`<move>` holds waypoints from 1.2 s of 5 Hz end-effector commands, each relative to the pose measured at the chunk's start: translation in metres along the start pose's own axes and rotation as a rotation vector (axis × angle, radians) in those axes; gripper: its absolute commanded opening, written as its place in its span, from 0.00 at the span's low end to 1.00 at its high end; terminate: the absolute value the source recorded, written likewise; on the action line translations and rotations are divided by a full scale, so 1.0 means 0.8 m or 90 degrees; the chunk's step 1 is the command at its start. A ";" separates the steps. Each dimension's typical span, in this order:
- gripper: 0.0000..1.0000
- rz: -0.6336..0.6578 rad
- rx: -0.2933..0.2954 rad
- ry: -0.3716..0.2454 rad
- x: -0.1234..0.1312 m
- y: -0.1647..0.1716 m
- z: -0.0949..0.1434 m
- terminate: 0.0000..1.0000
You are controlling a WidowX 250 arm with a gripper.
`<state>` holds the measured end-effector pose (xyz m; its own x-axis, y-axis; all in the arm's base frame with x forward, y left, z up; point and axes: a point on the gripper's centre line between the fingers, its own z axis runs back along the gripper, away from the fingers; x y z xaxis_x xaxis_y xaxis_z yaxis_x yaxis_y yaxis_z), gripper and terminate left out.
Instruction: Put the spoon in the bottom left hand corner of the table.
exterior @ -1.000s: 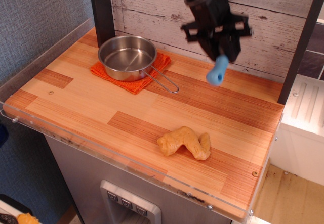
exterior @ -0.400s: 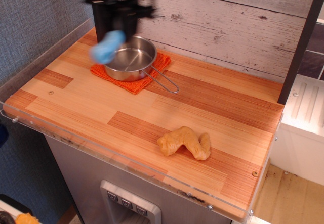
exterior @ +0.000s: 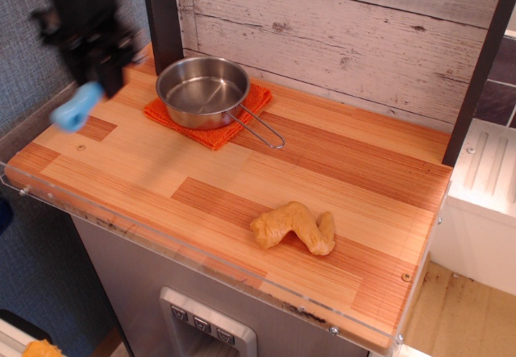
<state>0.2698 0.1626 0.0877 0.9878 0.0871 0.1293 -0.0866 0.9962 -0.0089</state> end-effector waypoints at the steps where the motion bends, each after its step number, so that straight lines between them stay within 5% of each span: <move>1: 0.00 -0.066 0.016 -0.021 0.011 0.043 -0.021 0.00; 3: 0.00 -0.110 -0.004 -0.004 0.012 0.030 -0.055 0.00; 4: 1.00 -0.113 0.001 -0.001 0.012 0.025 -0.054 0.00; 6: 1.00 -0.169 0.012 -0.049 0.012 -0.008 -0.019 0.00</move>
<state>0.2810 0.1637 0.0517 0.9722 -0.1643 0.1670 0.1640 0.9863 0.0160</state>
